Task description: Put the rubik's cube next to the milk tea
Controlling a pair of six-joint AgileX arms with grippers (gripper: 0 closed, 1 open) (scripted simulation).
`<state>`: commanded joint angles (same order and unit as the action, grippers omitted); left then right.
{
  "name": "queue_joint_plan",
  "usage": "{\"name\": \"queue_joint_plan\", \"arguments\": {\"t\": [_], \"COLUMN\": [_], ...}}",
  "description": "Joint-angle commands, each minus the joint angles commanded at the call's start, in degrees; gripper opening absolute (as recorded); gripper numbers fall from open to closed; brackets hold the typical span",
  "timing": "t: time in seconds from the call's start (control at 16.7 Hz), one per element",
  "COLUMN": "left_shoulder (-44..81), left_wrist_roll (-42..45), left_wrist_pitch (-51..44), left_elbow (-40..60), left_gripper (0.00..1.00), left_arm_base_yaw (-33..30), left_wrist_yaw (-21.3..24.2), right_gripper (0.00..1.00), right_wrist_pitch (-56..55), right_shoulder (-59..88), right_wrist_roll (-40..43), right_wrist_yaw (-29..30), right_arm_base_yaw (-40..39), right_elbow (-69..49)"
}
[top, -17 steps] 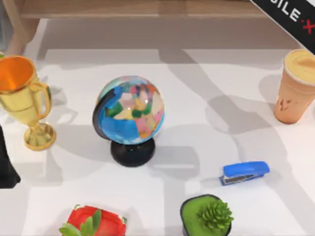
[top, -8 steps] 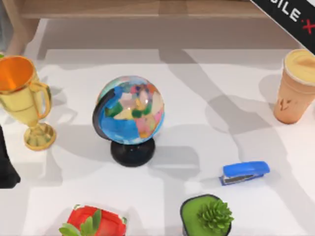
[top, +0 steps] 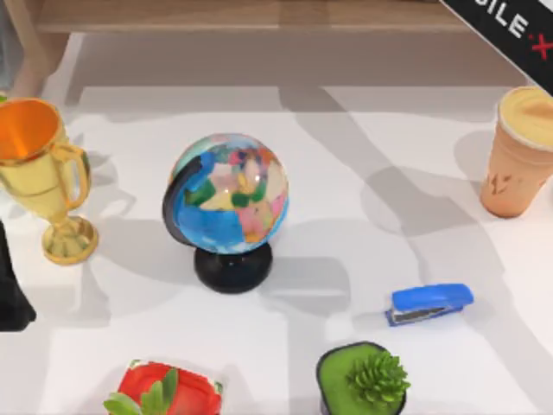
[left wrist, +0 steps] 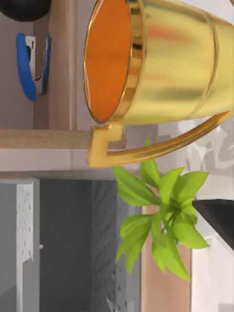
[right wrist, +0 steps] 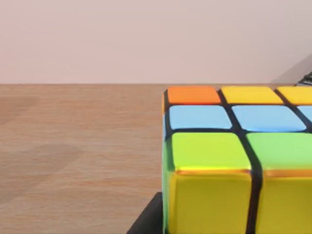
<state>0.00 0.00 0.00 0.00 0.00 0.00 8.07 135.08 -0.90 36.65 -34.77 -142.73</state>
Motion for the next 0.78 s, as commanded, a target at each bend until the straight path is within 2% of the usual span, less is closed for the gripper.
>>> {"name": "queue_joint_plan", "arguments": {"t": [0.48, 0.78], "left_shoulder": [0.0, 0.0], "left_wrist_roll": [0.0, 0.0], "left_wrist_pitch": [0.0, 0.0], "left_elbow": [0.0, 0.0], "left_gripper": [1.0, 1.0], "left_arm_base_yaw": [0.0, 0.0], "left_wrist_yaw": [0.0, 0.0], "right_gripper": [0.0, 0.0], "right_wrist_pitch": [-3.8, 1.6], "right_shoulder": [1.1, 2.5], "right_wrist_roll": [-0.3, -0.4], "right_wrist_yaw": [-0.4, -0.6], "right_arm_base_yaw": [-6.3, -3.1], "right_elbow": [-4.4, -6.4]}}
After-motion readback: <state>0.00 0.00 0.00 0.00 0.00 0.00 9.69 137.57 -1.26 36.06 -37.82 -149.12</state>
